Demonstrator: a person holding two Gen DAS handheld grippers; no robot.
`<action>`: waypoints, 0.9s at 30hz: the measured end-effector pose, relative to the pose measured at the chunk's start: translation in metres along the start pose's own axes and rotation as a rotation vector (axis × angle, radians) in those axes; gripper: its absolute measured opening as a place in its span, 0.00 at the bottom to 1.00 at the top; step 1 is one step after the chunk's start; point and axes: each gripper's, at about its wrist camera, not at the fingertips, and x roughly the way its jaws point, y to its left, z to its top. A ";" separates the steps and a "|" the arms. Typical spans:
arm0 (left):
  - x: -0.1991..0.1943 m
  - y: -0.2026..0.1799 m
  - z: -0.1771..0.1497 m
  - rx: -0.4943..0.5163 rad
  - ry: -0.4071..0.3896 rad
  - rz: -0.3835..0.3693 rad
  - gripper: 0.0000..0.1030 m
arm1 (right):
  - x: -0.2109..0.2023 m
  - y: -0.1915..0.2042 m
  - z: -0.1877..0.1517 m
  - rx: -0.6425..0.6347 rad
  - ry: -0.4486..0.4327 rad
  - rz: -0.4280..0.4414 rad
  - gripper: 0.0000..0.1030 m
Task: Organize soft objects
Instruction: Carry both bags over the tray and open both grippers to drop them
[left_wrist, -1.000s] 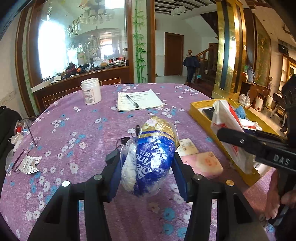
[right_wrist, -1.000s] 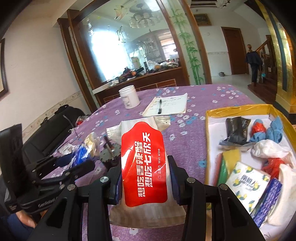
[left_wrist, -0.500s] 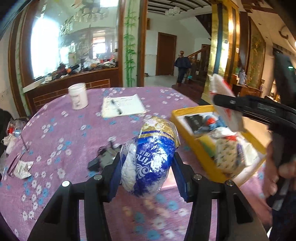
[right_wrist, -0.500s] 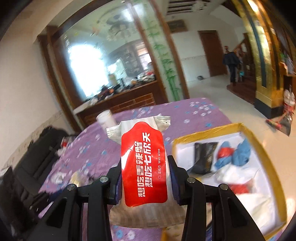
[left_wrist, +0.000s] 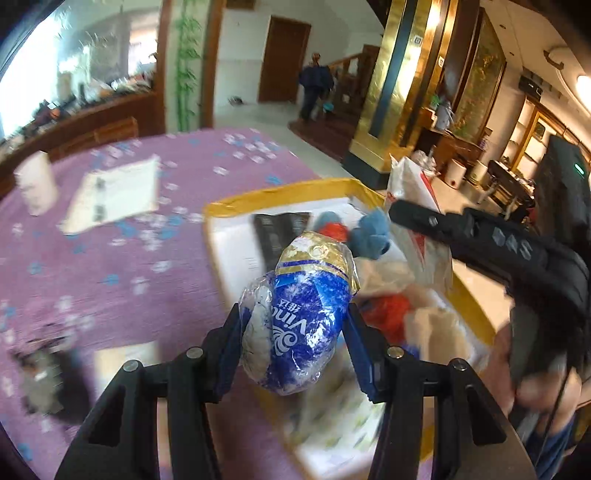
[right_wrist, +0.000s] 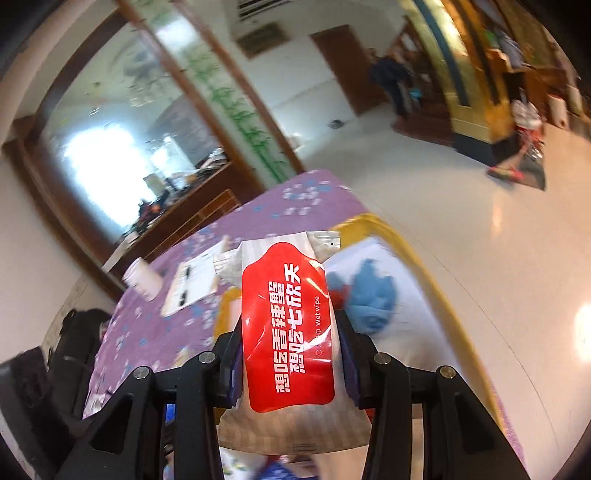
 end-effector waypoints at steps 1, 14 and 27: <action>0.008 -0.003 0.003 -0.006 0.012 -0.010 0.50 | 0.002 -0.004 0.000 0.012 0.009 -0.023 0.44; 0.038 -0.027 -0.013 0.078 0.052 -0.032 0.51 | 0.019 -0.021 -0.011 0.065 0.088 -0.098 0.50; -0.001 -0.027 -0.004 0.058 0.003 -0.031 0.65 | 0.001 -0.017 -0.006 0.077 -0.018 -0.096 0.56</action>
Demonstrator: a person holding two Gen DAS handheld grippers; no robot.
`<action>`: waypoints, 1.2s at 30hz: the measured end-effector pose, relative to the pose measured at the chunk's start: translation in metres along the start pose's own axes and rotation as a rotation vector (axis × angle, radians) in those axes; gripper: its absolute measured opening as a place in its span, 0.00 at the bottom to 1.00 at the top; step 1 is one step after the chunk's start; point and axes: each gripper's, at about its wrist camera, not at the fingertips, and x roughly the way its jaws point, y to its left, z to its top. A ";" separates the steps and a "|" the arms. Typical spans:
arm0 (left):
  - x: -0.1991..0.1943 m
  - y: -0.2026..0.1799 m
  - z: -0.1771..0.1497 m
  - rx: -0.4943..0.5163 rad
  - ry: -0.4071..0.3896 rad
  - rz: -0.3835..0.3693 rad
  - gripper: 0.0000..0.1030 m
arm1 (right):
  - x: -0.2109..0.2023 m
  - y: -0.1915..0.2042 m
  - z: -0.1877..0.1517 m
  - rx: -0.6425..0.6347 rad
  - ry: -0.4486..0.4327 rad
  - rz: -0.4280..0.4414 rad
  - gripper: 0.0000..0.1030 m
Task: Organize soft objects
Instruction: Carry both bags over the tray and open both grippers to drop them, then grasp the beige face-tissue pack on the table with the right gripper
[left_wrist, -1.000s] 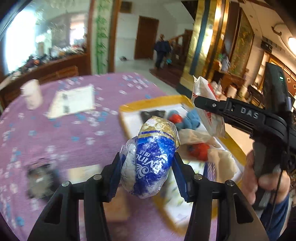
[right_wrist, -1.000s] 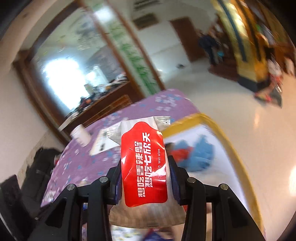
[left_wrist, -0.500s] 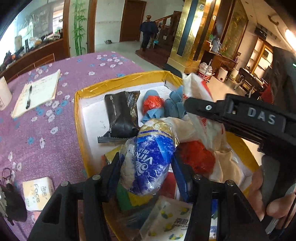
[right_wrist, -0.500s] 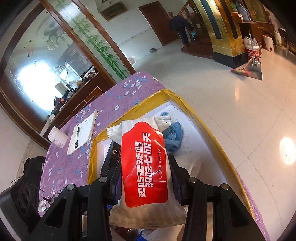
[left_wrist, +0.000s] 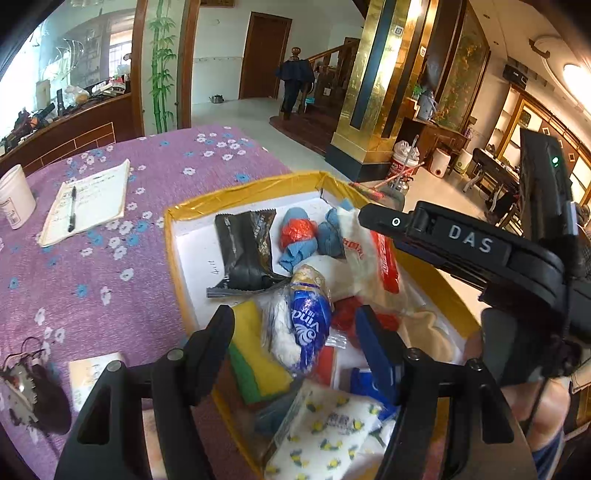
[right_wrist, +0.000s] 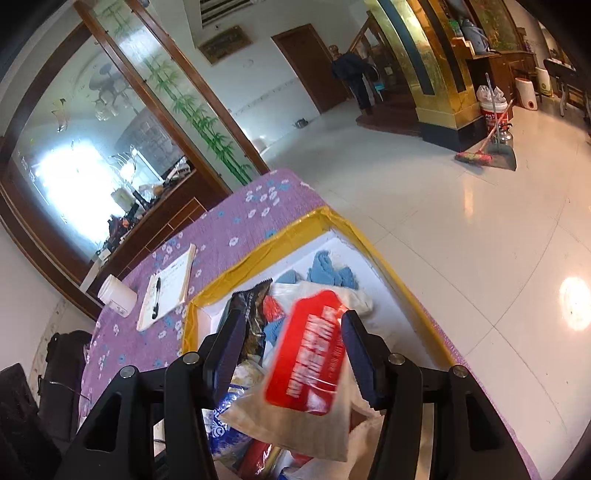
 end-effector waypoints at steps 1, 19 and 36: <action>-0.005 0.000 -0.001 -0.001 -0.003 0.005 0.65 | -0.002 0.001 0.000 -0.002 -0.010 0.001 0.56; -0.142 0.151 -0.090 -0.154 -0.225 0.360 0.71 | -0.022 0.071 -0.029 -0.202 -0.088 0.140 0.56; -0.155 0.223 -0.097 -0.403 -0.245 0.383 0.71 | 0.131 0.223 -0.118 -0.504 0.475 0.071 0.51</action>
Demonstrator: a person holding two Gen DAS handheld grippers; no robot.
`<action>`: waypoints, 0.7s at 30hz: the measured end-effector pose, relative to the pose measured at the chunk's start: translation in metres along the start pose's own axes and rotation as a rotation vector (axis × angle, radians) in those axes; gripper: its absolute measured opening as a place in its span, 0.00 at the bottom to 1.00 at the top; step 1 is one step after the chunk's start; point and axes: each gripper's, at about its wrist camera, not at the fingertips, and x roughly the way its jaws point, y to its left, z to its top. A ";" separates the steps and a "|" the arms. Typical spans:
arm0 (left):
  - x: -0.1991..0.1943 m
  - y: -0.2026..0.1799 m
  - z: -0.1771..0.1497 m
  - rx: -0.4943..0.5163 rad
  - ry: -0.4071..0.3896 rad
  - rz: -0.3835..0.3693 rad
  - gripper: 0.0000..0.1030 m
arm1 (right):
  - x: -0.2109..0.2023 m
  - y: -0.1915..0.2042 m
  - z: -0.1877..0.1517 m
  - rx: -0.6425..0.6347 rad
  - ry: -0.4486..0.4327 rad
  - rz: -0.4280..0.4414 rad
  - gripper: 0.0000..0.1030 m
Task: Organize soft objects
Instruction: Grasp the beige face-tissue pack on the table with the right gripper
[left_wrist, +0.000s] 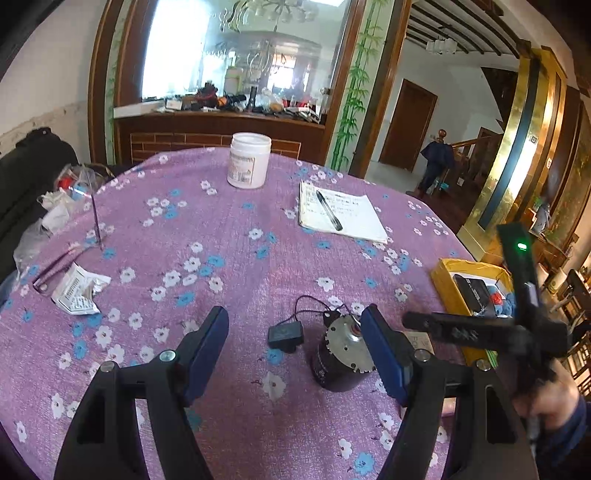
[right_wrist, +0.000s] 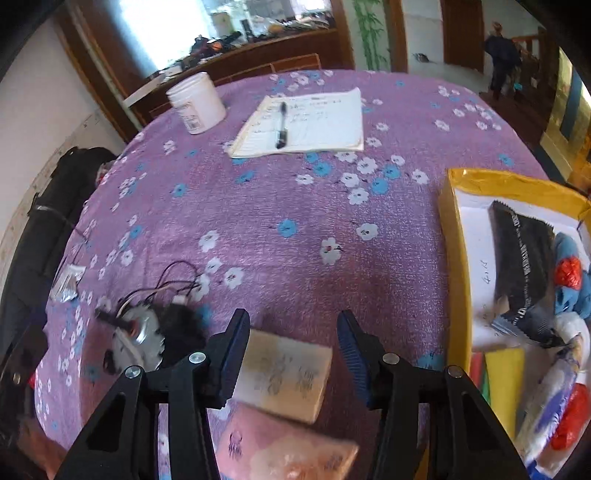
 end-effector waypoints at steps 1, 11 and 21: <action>-0.001 0.000 -0.002 -0.002 0.002 -0.003 0.71 | 0.004 -0.001 0.001 0.004 0.023 0.013 0.51; -0.004 0.003 -0.001 -0.016 -0.005 -0.012 0.71 | -0.020 0.016 -0.070 0.035 0.123 0.154 0.50; -0.002 0.008 0.000 -0.048 0.004 -0.009 0.71 | -0.061 0.044 -0.076 -0.168 -0.042 0.060 0.56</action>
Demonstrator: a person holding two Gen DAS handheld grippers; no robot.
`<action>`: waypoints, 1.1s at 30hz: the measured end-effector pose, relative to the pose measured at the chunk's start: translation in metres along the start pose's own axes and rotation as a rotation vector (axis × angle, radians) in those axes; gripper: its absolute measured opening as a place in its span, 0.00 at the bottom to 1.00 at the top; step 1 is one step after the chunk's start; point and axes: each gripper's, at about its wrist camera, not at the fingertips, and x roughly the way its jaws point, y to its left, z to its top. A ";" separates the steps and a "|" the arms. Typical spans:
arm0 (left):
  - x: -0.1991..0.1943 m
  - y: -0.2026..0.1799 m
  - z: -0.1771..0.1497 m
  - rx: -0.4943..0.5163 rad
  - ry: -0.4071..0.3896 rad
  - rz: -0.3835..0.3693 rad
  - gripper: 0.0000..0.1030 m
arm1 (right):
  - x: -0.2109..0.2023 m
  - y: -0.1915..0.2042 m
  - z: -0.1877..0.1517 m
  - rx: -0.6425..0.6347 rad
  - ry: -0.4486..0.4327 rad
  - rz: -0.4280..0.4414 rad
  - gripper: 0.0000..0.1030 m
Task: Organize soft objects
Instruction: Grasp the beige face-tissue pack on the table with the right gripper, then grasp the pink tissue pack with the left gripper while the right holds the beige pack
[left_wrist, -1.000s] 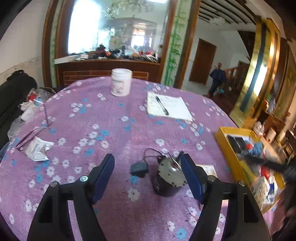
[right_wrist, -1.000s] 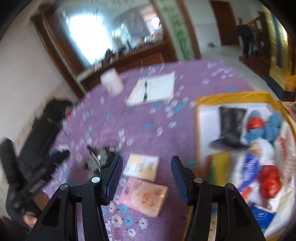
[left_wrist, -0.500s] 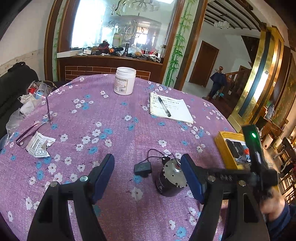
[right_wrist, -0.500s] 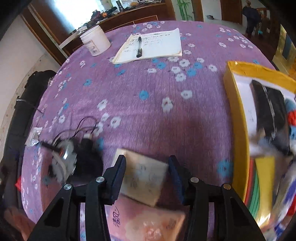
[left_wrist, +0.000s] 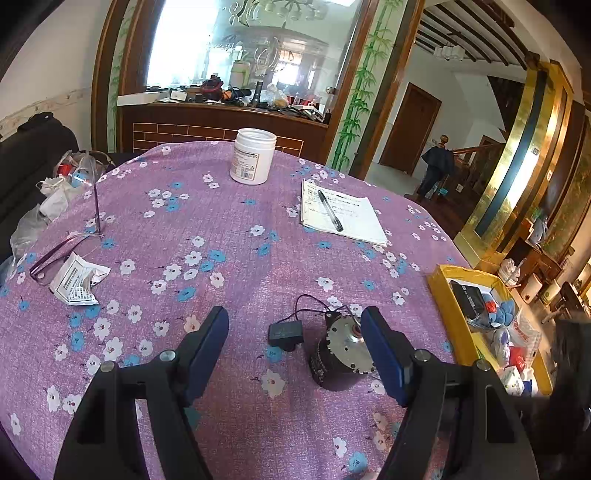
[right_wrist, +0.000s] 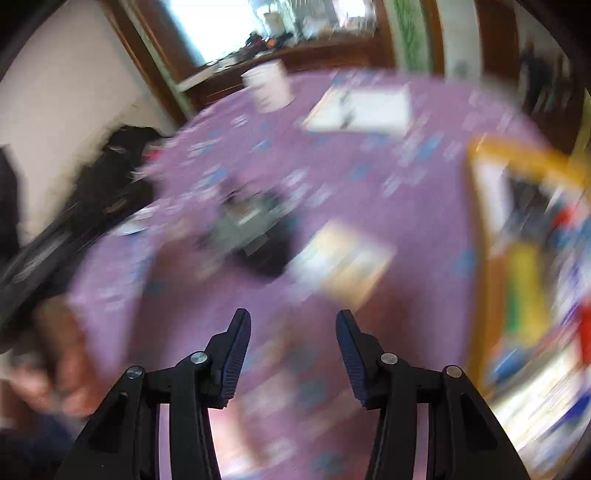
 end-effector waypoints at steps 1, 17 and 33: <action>0.000 0.001 0.000 -0.004 -0.002 0.004 0.71 | 0.012 0.001 0.009 -0.075 0.031 -0.038 0.58; 0.002 0.004 0.000 -0.010 0.008 -0.008 0.71 | 0.059 -0.003 0.031 -0.312 0.139 -0.092 0.65; 0.003 0.002 -0.002 -0.005 0.018 -0.014 0.71 | 0.066 -0.004 0.030 -0.217 0.131 -0.086 0.48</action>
